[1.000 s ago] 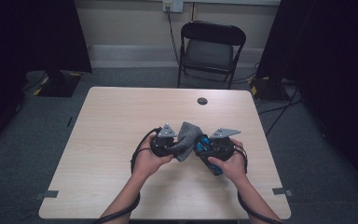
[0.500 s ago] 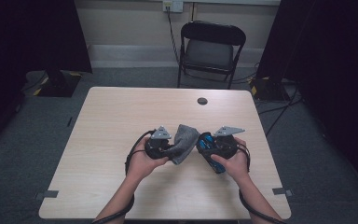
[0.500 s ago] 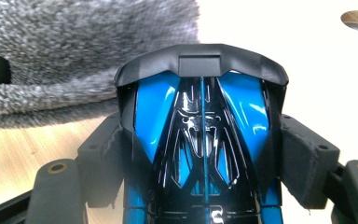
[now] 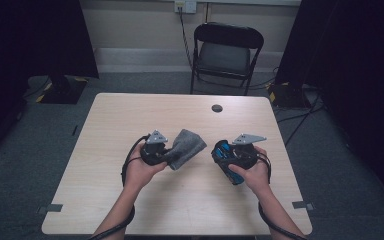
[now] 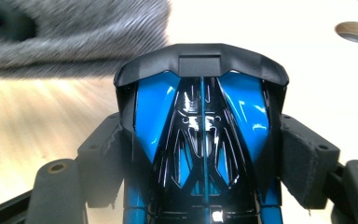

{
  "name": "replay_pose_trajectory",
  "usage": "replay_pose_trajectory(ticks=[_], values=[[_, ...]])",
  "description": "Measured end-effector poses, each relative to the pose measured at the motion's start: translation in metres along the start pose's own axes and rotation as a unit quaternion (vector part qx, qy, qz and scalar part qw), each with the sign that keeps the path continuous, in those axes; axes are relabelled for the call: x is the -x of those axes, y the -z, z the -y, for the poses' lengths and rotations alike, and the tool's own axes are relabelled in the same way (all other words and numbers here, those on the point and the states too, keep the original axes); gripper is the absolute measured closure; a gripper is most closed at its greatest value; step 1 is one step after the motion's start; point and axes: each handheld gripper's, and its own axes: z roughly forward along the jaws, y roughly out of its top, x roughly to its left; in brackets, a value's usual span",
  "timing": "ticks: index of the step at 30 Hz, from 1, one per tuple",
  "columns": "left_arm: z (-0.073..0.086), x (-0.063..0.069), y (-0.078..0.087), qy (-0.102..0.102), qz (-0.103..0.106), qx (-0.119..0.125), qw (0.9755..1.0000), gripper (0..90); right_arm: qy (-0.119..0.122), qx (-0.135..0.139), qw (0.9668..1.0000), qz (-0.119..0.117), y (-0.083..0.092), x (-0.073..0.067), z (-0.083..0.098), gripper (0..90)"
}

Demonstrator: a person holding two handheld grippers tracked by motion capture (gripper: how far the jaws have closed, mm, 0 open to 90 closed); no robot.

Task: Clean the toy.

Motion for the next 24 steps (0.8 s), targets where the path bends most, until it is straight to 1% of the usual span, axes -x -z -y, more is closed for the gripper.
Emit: replay_pose_trajectory(ticks=[2, 4, 5, 9, 13, 14, 16, 18, 20, 22, 24], values=[[-0.006, -0.002, -0.001, 0.002, -0.01, 0.001, 0.9999, 74.7, 0.005, 0.0, 1.0, -0.006, 0.0, -0.004, -0.001, 25.5], [-0.012, -0.002, -0.004, 0.005, -0.012, 0.008, 0.9999, 74.7, 0.007, 0.0, 0.9999, -0.012, -0.001, -0.008, -0.002, 25.5], [-0.016, -0.001, -0.006, 0.003, -0.014, 0.006, 0.9999, 74.7, 0.01, 0.0, 0.9998, -0.015, -0.001, -0.01, -0.002, 25.5], [-0.026, 0.006, -0.016, -0.004, -0.01, 0.008, 0.9999, 74.6, 0.021, -0.004, 0.9995, -0.024, -0.004, -0.02, -0.004, 25.5], [-0.03, 0.017, -0.029, -0.015, 0.003, 0.001, 0.9999, 74.4, 0.032, -0.01, 0.9989, -0.032, -0.008, -0.027, -0.004, 25.5], [-0.029, 0.021, -0.034, -0.016, 0.011, -0.001, 0.9998, 74.4, 0.034, -0.01, 0.9989, -0.031, -0.009, -0.029, -0.003, 25.5], [-0.028, 0.026, -0.038, -0.021, 0.019, -0.007, 0.9996, 74.4, 0.036, -0.014, 0.9988, -0.031, -0.011, -0.031, -0.003, 25.5], [-0.026, 0.03, -0.043, -0.021, 0.031, -0.013, 0.9992, 74.4, 0.037, -0.016, 0.9988, -0.028, -0.012, -0.031, -0.001, 25.5], [-0.024, 0.031, -0.045, -0.022, 0.036, -0.018, 0.9989, 74.5, 0.035, -0.017, 0.9989, -0.026, -0.013, -0.029, 0.0, 25.5], [-0.022, 0.032, -0.046, -0.02, 0.044, -0.02, 0.9986, 74.5, 0.033, -0.018, 0.999, -0.023, -0.012, -0.028, 0.001, 25.5], [-0.022, 0.033, -0.045, -0.02, 0.047, -0.019, 0.9985, 74.5, 0.029, -0.02, 0.9991, -0.021, -0.012, -0.026, 0.001, 25.5]])
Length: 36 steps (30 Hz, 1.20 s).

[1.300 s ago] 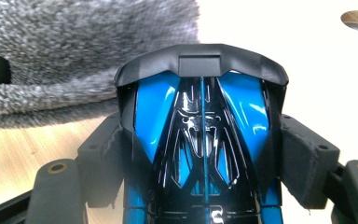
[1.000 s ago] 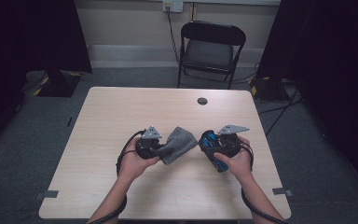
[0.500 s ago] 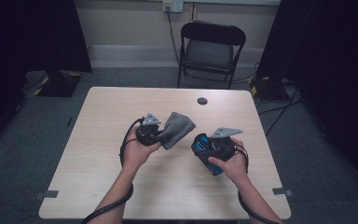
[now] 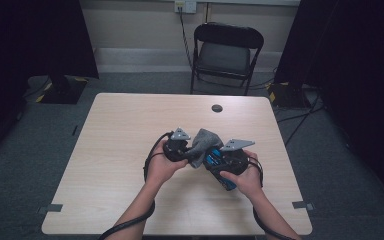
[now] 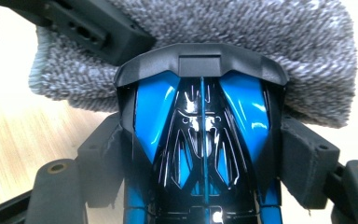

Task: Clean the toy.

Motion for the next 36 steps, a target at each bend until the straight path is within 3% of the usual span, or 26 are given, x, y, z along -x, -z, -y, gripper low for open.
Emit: replay_pose_trajectory(ticks=[19, 29, 36], values=[[0.009, 0.003, 0.016, -0.012, 0.023, 0.004, 0.9996, 74.5, -0.023, 0.004, 0.9994, 0.024, 0.006, 0.015, 0.004, 25.5], [0.023, -0.001, 0.03, -0.007, 0.032, 0.003, 0.9995, 74.4, -0.034, 0.01, 0.9987, 0.038, 0.011, 0.023, 0.005, 25.5], [0.038, -0.013, 0.04, 0.007, 0.012, -0.006, 0.9999, 74.4, -0.038, 0.013, 0.9983, 0.042, 0.013, 0.025, 0.005, 25.5]])
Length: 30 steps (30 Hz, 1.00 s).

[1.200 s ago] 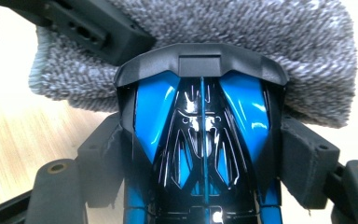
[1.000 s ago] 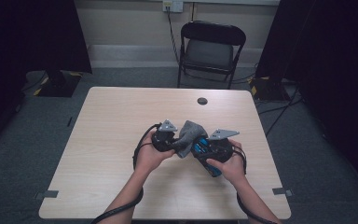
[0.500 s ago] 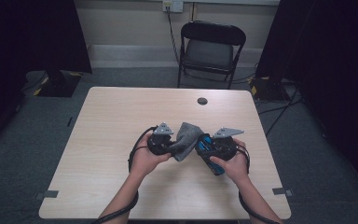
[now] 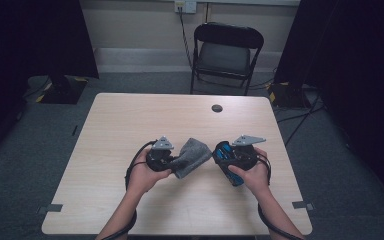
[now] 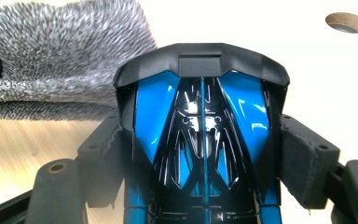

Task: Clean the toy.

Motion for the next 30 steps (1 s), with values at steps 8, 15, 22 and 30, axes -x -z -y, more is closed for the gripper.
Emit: replay_pose_trajectory(ticks=[8, 15, 22, 30], values=[[-0.005, -0.015, 0.007, 0.033, -0.034, 0.028, 0.9985, 74.0, 0.01, 0.003, 0.9998, -0.016, 0.0, -0.007, -0.004, 25.5], [-0.027, -0.014, -0.004, 0.037, -0.044, 0.04, 0.9975, 74.0, 0.027, 0.001, 0.9989, -0.038, -0.003, -0.022, -0.007, 25.5], [-0.044, 0.003, -0.023, 0.01, -0.023, 0.033, 0.9991, 73.9, 0.036, -0.008, 0.9984, -0.044, -0.009, -0.028, -0.005, 25.5], [-0.043, 0.009, -0.035, 0.0, 0.0, 0.015, 0.9999, 73.9, 0.035, -0.008, 0.9986, -0.038, -0.008, -0.026, -0.004, 25.5]])
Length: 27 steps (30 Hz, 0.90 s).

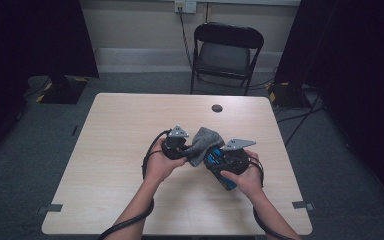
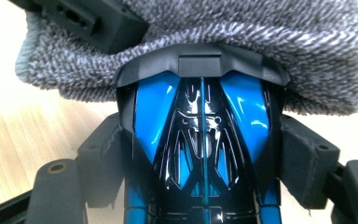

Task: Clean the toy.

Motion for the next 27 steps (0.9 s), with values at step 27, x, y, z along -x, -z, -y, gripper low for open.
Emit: replay_pose_trajectory(ticks=[27], values=[[0.024, 0.0, 0.014, -0.01, 0.021, -0.014, 0.9996, 73.8, -0.029, 0.019, 0.999, 0.028, 0.011, 0.019, 0.001, 25.4]])
